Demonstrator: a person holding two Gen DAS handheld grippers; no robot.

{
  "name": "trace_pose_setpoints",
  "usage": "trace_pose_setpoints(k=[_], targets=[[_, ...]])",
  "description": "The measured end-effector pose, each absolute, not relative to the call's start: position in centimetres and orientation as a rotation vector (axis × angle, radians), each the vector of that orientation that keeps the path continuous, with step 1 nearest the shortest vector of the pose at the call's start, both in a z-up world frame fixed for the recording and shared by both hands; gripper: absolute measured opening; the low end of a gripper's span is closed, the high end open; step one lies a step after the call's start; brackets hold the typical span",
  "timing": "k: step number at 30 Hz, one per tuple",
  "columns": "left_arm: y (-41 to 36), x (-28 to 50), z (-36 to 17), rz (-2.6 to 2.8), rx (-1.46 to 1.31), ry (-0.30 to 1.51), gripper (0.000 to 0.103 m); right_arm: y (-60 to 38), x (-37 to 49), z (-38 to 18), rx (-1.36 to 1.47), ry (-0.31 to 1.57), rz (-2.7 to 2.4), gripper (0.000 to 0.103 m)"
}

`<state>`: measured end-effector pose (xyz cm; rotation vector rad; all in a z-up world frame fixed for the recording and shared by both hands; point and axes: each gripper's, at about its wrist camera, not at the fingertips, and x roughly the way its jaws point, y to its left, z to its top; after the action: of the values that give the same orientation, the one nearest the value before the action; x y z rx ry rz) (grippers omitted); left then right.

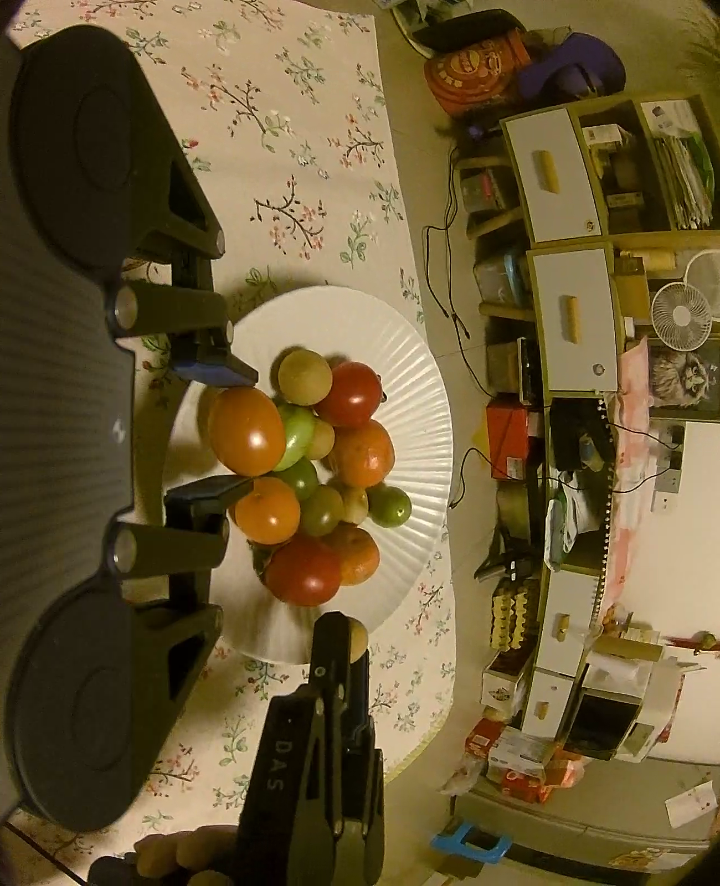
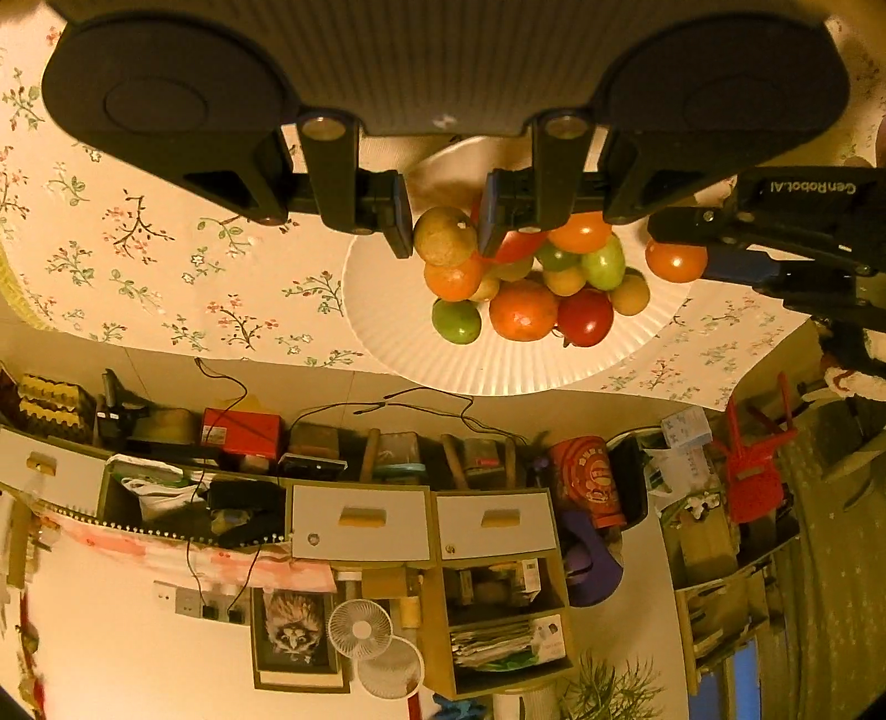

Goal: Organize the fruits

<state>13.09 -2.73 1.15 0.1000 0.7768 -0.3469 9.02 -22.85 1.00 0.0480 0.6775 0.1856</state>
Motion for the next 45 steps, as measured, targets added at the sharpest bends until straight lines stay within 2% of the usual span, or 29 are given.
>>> trace_pose_setpoints(k=[13, 16, 18, 28, 30, 32, 45], targets=[[-3.2, 13.5, 1.1, -0.353, 0.111, 0.782, 0.038, -23.5, 9.5, 0.5, 0.047, 0.695, 0.173, 0.023], [-3.1, 13.3, 1.2, -0.359, 0.102, 0.770, 0.040, -23.5, 9.4, 0.6, 0.063, 0.693, 0.177, 0.030], [-3.1, 13.1, 1.3, -0.358, 0.101, 0.767, 0.045, -23.6, 9.3, 0.8, 0.078, 0.688, 0.175, 0.041], [-2.1, 10.9, 2.2, -0.340, 0.065, 0.789, 0.070, -23.5, 8.1, 1.9, 0.083, 0.699, 0.131, 0.061], [-1.9, 10.0, 2.3, -0.327, 0.054, 0.795, 0.082, -23.5, 7.7, 2.1, 0.100, 0.710, 0.121, 0.068], [-1.5, 9.0, 2.4, -0.310, 0.048, 0.796, 0.088, -23.4, 7.2, 2.3, 0.118, 0.727, 0.116, 0.072], [0.2, 3.6, 3.0, -0.194, 0.008, 0.857, 0.101, -20.5, 2.3, 2.7, 0.027, 0.831, 0.005, 0.086]])
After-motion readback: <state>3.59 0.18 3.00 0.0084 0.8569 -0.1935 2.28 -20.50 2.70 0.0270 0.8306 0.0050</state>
